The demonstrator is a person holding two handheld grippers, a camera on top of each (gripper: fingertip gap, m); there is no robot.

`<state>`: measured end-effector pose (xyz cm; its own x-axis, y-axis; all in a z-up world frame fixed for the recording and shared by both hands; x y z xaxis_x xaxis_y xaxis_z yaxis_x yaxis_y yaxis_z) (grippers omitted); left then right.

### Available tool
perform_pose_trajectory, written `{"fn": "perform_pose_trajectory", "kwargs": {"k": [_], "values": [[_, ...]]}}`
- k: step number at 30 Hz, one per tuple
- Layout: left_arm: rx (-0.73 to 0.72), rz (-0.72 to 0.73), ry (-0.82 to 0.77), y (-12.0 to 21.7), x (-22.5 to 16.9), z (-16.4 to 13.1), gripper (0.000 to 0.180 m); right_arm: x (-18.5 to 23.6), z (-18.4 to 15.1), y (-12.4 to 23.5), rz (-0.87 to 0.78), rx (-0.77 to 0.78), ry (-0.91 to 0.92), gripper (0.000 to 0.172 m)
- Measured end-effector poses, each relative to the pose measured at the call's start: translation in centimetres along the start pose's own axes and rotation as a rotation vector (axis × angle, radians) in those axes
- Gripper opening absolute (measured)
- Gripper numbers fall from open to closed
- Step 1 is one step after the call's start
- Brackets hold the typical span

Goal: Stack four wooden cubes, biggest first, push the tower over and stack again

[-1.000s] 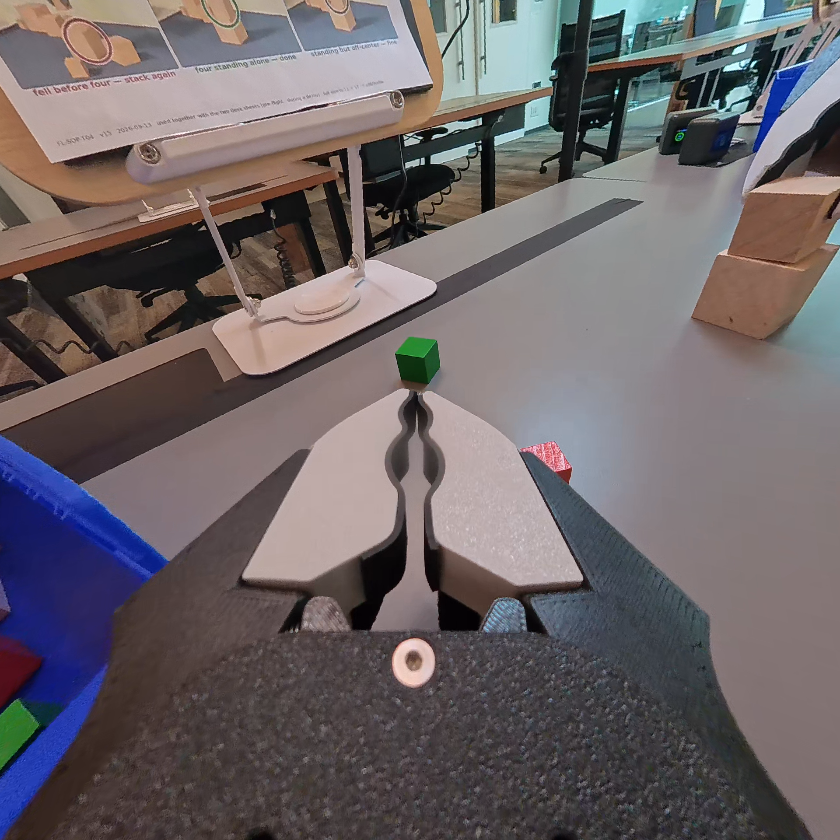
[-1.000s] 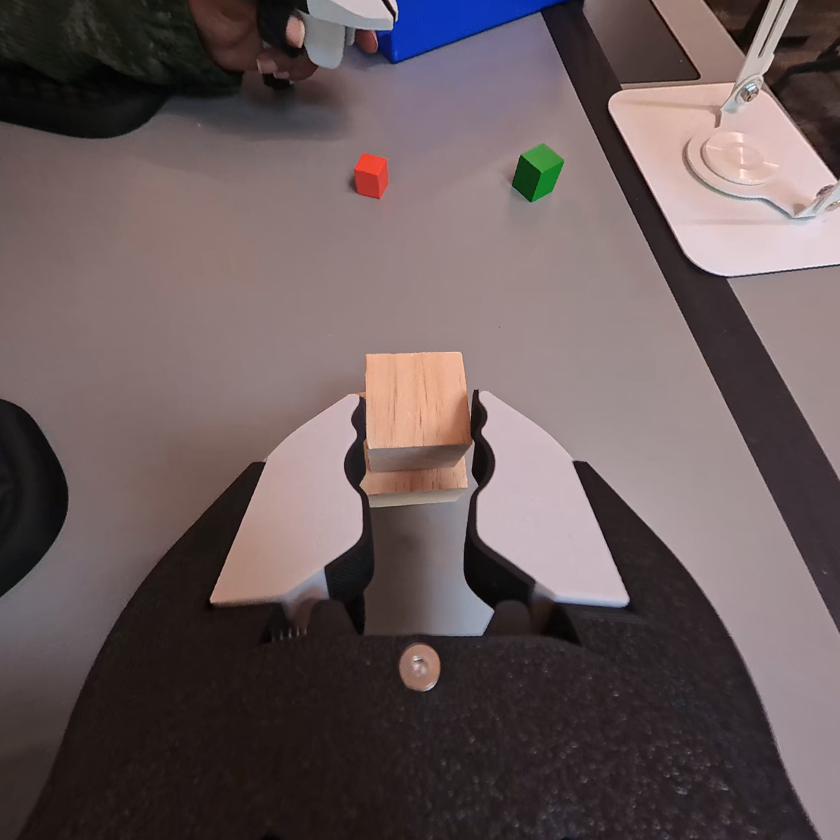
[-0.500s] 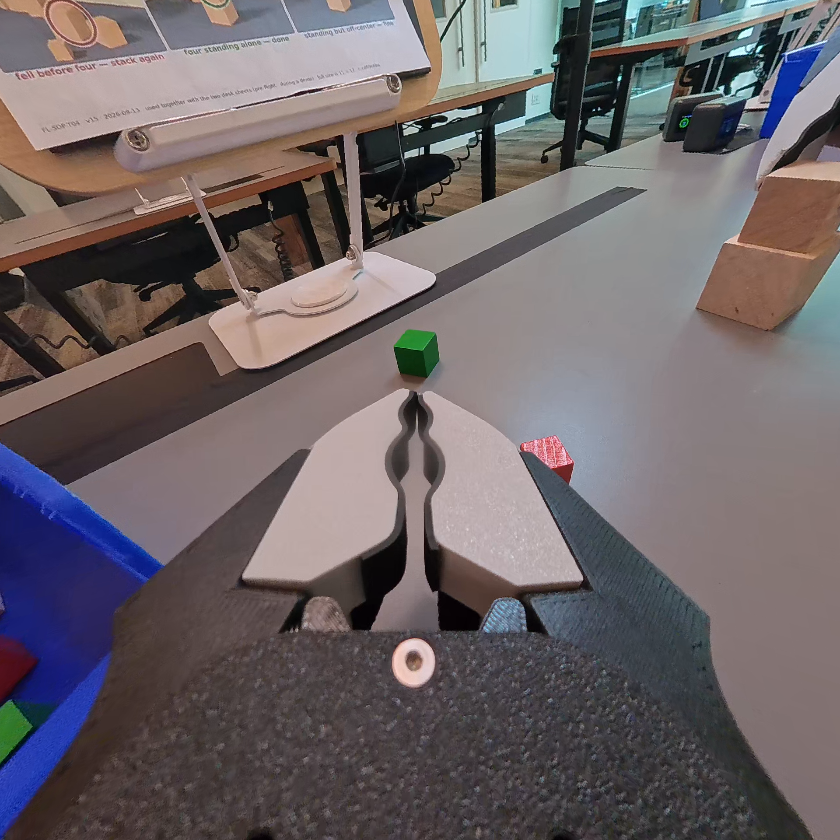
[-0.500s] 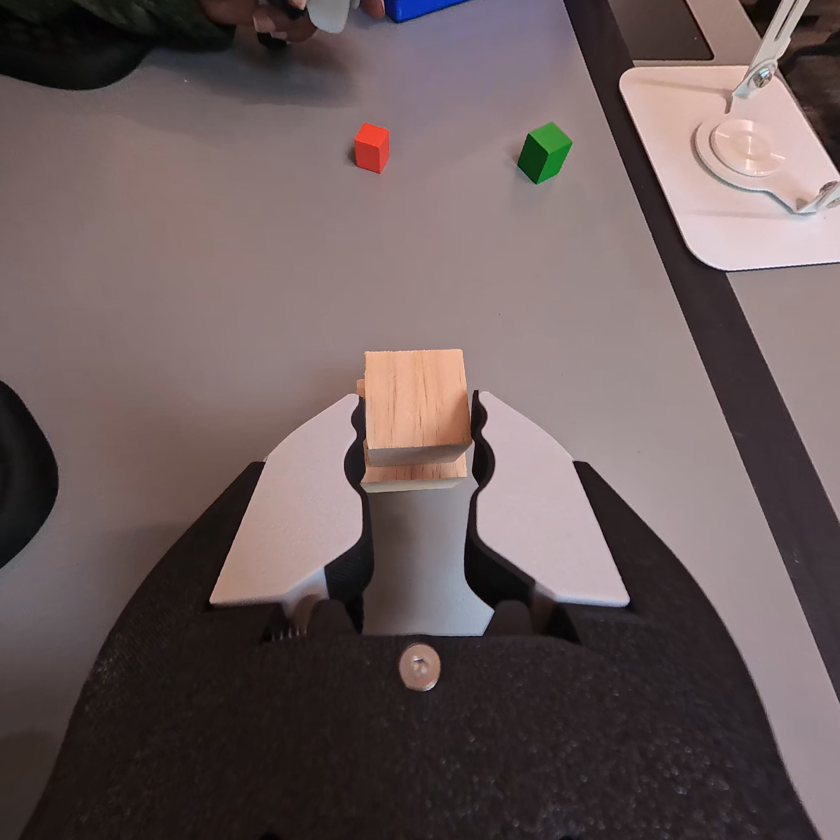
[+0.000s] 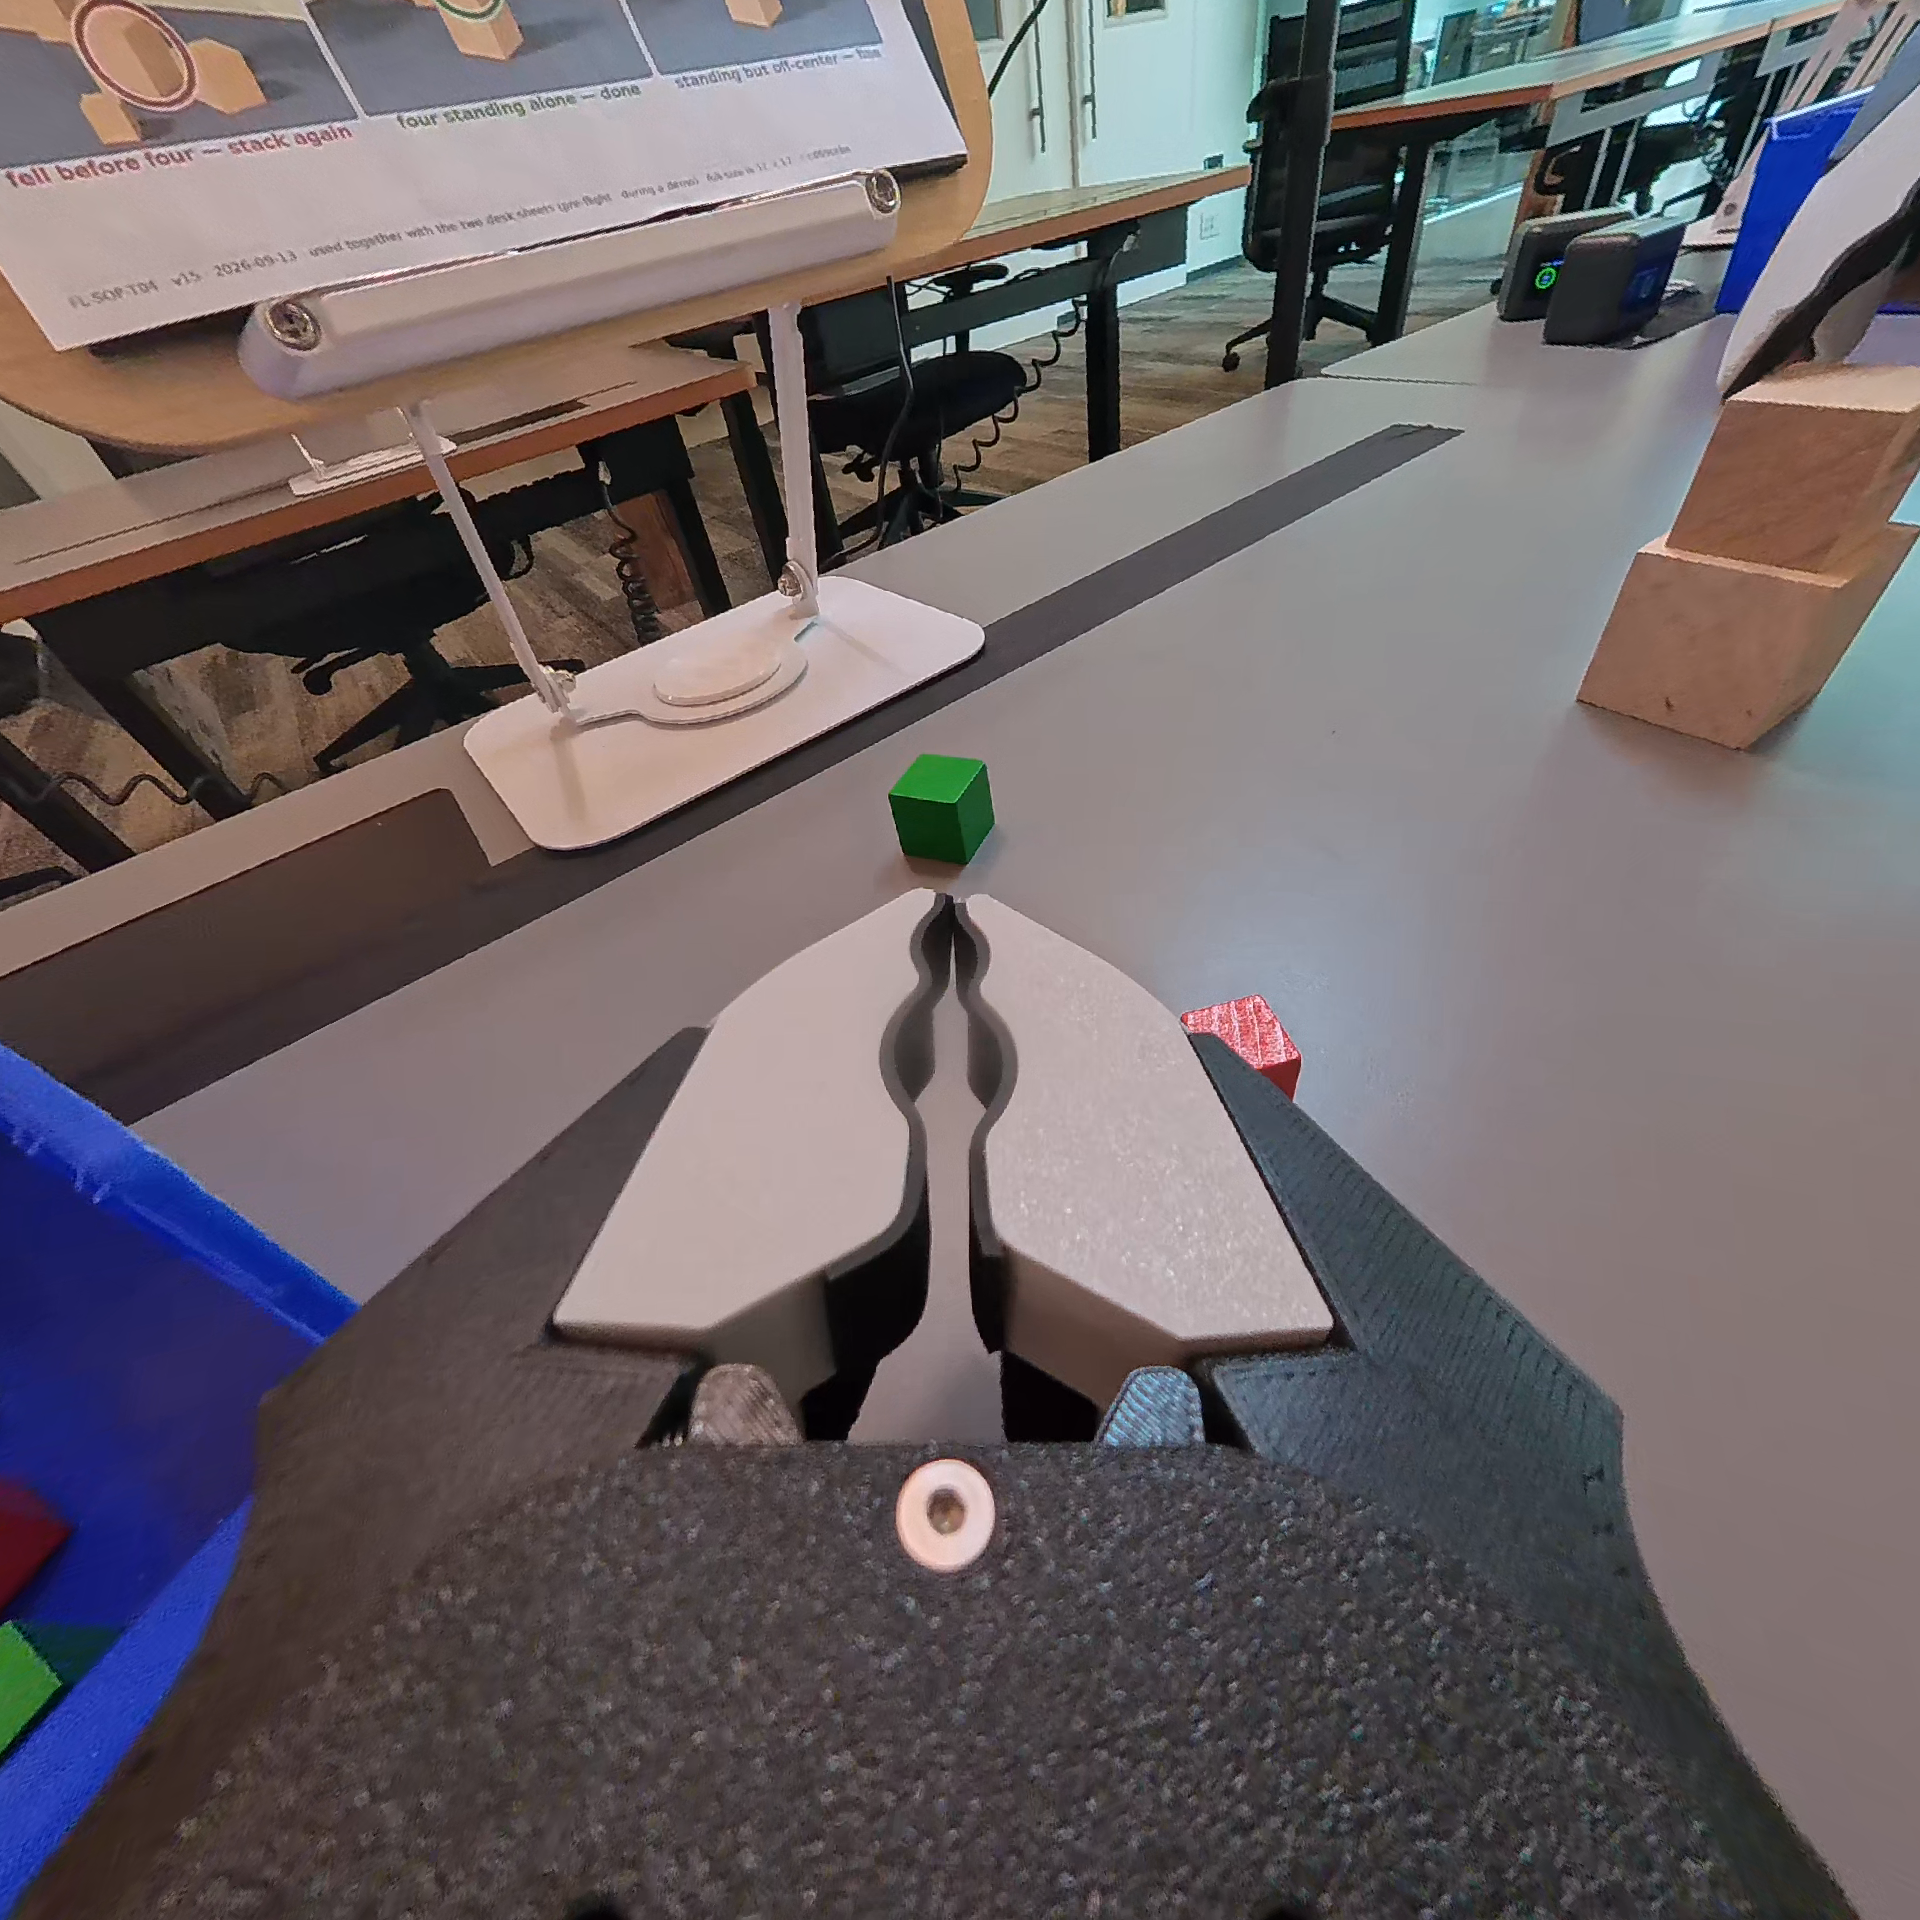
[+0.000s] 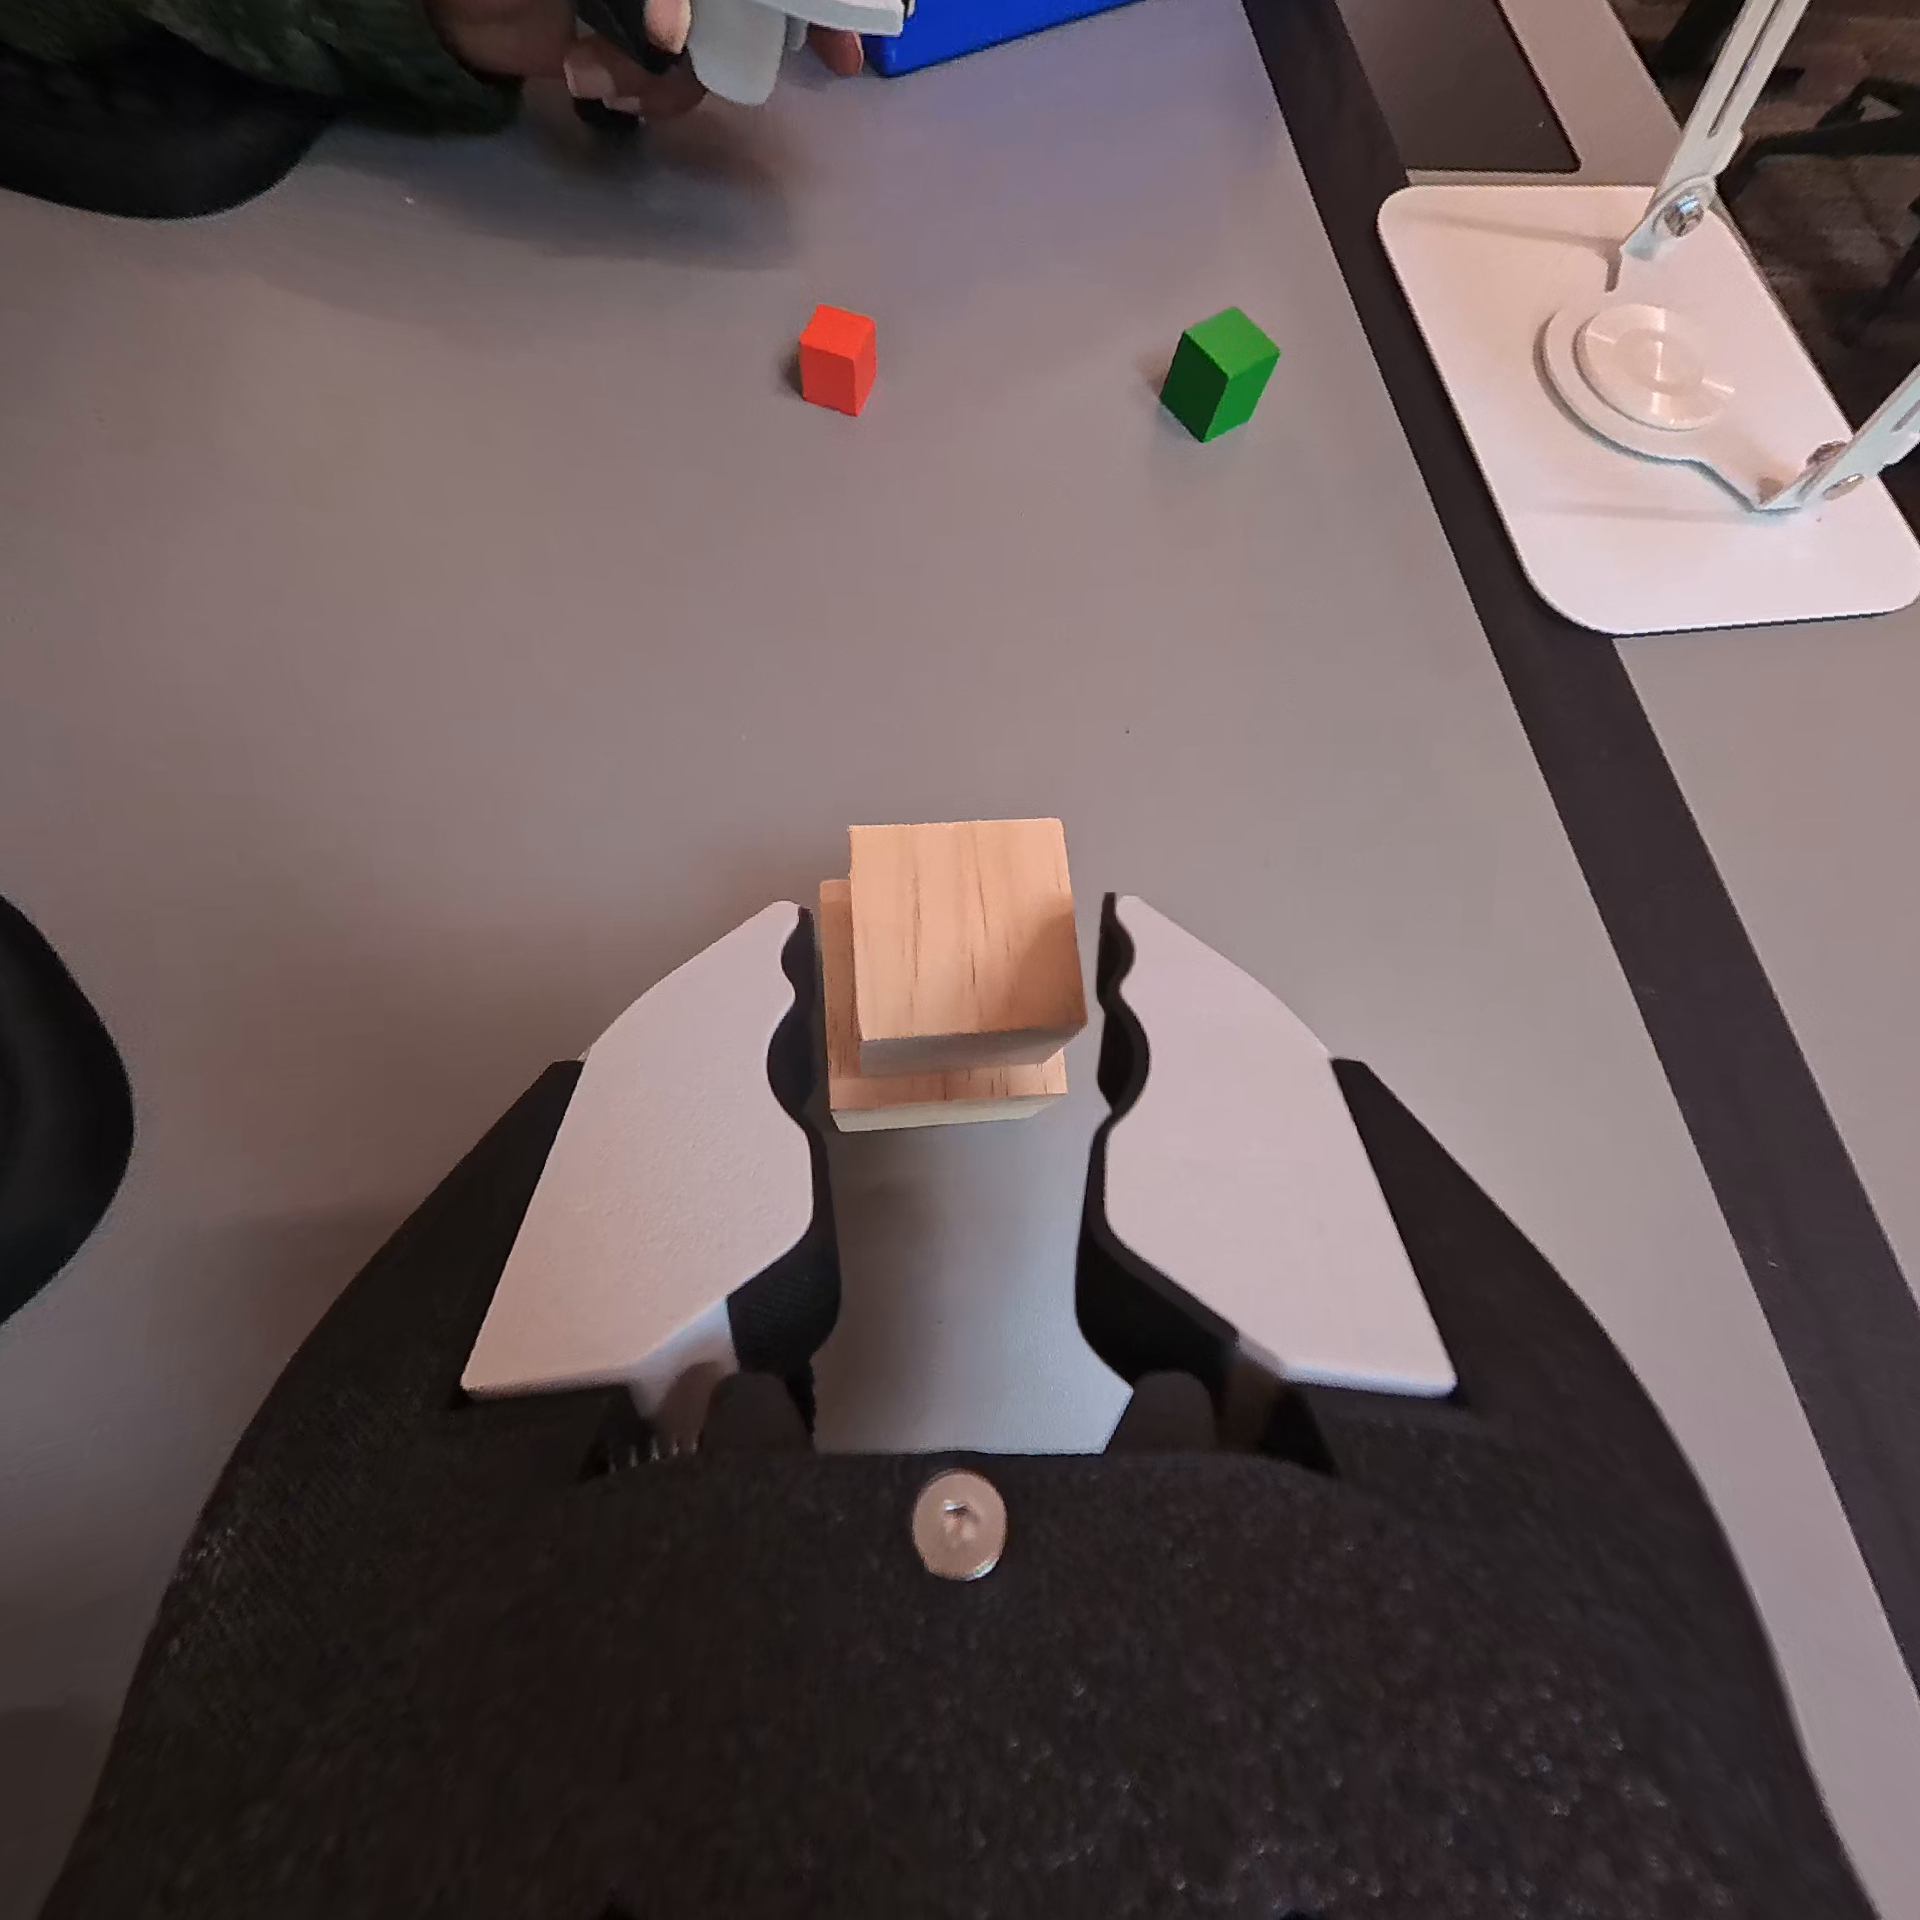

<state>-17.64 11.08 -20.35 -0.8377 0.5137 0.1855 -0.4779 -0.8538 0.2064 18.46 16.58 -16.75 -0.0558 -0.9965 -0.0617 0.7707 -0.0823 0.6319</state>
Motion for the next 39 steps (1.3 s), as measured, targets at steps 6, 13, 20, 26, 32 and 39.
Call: {"fn": "perform_pose_trajectory", "kwargs": {"k": [6,13,20,26,32,39], "values": [[0.041,-0.113,0.003,-0.2,-1.0,-0.2,0.0,0.2,2.3,1.8,-0.12,-0.135,-0.045,0.056],[0.104,-0.167,-0.065,-0.5,-2.8,-0.4,0.006,1.3,7.5,4.0,-0.449,-0.43,-0.164,0.054],[0.116,-0.165,-0.052,-0.5,-2.9,-0.4,0.012,4.5,10.0,2.1,-0.659,-0.617,-0.282,0.071],[0.108,-0.118,-0.008,-1.8,-2.2,0.0,0.017,9.3,9.9,-0.6,-0.749,-0.7,-0.388,0.087],[0.146,-0.088,0.005,-4.9,-1.2,0.5,0.023,13.0,7.9,-1.8,-0.825,-0.666,-0.449,0.081],[0.335,-0.146,0.01,-11.2,0.7,-0.7,0.06,12.4,6.2,-2.4,-0.841,-0.615,-0.414,0.072]]}}
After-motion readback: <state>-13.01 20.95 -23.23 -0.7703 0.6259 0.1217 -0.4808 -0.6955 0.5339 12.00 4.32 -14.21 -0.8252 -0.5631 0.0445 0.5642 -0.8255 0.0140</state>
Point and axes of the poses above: each gripper's, where its closed fingertips meet, y back along the fingers, z out of its top, x = y × z across the jaws, the point moved 7 cm from there along y, back along the fingers, and after that the axes turned 2 degrees about -y, right-handed, at the moved point
